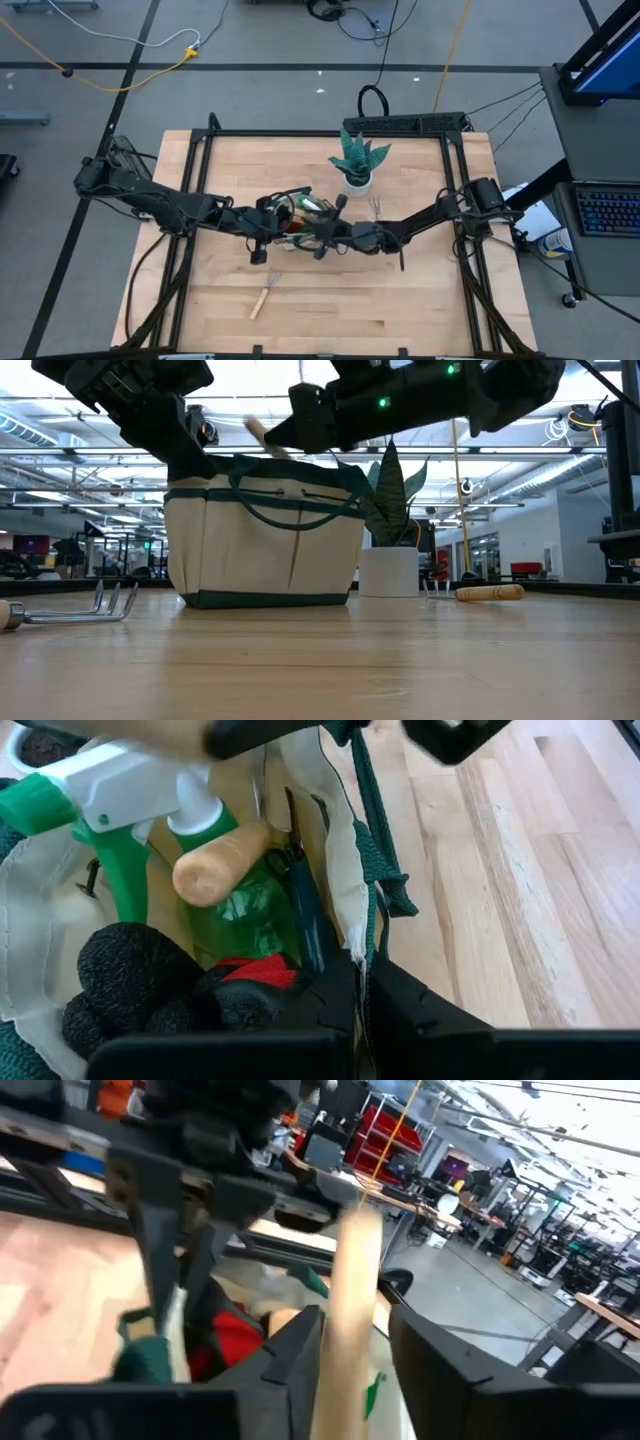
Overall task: Pick & Place Garden tools in Gardening bag
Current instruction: Put the brown trowel into the white gardening bag
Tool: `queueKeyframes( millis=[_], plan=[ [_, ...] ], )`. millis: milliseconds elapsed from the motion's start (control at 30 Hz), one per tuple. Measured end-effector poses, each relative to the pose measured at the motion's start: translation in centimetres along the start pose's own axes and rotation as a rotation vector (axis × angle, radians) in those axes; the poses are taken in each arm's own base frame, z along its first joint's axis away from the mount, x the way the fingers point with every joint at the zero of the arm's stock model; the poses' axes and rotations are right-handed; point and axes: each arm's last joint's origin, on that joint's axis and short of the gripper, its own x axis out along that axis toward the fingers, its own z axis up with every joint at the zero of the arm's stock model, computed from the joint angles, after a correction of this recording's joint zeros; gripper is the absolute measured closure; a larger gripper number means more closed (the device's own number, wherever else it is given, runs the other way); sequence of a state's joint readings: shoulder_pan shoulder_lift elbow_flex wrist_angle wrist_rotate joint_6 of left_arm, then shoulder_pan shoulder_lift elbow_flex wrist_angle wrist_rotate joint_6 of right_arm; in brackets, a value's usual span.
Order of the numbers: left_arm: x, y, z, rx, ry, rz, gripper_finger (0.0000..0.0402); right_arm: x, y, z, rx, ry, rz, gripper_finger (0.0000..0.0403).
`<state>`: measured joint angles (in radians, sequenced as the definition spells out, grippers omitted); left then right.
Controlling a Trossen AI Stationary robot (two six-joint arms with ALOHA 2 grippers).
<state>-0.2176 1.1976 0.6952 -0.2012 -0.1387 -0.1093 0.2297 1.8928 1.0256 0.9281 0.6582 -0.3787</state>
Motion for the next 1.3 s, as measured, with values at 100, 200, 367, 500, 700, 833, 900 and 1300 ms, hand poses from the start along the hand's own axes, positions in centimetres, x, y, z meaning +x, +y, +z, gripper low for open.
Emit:
queueKeyframes(
  millis=[100,200,367,500,700,833,900,1300],
  plan=[
    [0.0,0.0,0.0,0.002,0.0,0.0,0.0388,-0.2,0.1,0.2,0.003,-0.005,0.004,0.0269],
    [0.0,0.0,0.0,0.002,0.003,0.002,0.0396,-0.3,0.3,0.2,0.011,-0.005,0.009,0.0253],
    [0.0,0.1,0.0,0.003,0.002,0.019,0.0384,-0.3,0.4,0.2,0.006,-0.006,0.01,0.0234],
    [0.0,0.1,0.0,0.002,0.002,0.019,0.0395,0.1,-0.3,0.1,0.001,-0.004,-0.02,0.0233],
    [0.0,0.1,0.1,0.002,-0.012,0.018,0.0385,1.6,-2.3,-0.6,0.012,0.003,-0.048,0.0257],
    [0.0,0.2,0.3,0.023,-0.03,0.022,0.0389,2.8,-2.6,-0.7,0.0,0.02,0.124,0.0269],
    [0.0,0.4,0.3,0.018,-0.031,0.029,0.0396,3.3,-2.6,-0.8,-0.016,0.073,0.159,0.027],
    [0.1,1.6,0.3,0.017,-0.024,0.066,0.0396,3.4,-2.3,-1.1,-0.189,0.108,0.298,0.0266]
  ],
)
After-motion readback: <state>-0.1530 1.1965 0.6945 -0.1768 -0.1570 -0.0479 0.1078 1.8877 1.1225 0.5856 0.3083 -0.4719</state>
